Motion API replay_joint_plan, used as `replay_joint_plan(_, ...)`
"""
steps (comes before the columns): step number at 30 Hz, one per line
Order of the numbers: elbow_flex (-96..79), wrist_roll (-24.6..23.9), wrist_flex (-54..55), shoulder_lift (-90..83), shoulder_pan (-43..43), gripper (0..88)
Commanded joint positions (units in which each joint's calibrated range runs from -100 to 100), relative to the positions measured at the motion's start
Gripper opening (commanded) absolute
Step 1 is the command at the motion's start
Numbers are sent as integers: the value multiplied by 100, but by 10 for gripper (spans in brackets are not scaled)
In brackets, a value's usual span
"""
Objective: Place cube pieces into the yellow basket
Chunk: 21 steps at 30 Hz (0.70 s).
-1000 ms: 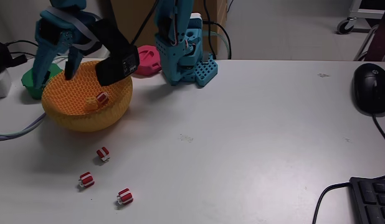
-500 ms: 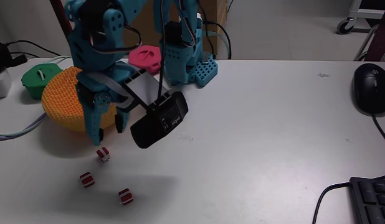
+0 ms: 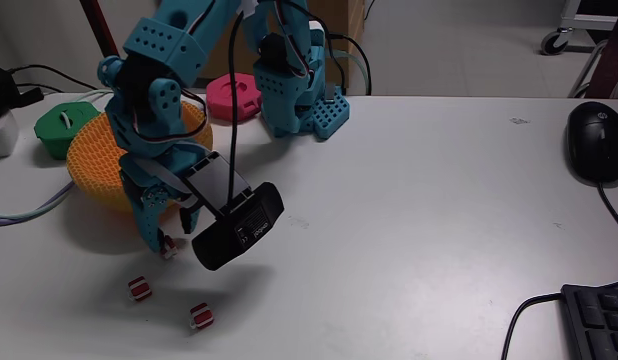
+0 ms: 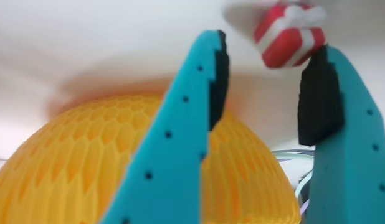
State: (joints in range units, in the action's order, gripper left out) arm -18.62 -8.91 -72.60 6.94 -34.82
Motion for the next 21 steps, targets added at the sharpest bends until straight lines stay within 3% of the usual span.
replay_joint_plan(1,76,98,205,26,15,109)
replay_joint_plan(3,76,112,336,55,-32,10)
replay_joint_plan(4,66,137,370,73,-41,0)
replay_joint_plan(10,278,210,-29,-201,-162,0)
replay_joint_plan(16,1771,396,-1350,-1470,-1094,0)
replay_joint_plan(21,1780,586,-1802,-2048,-1579,0)
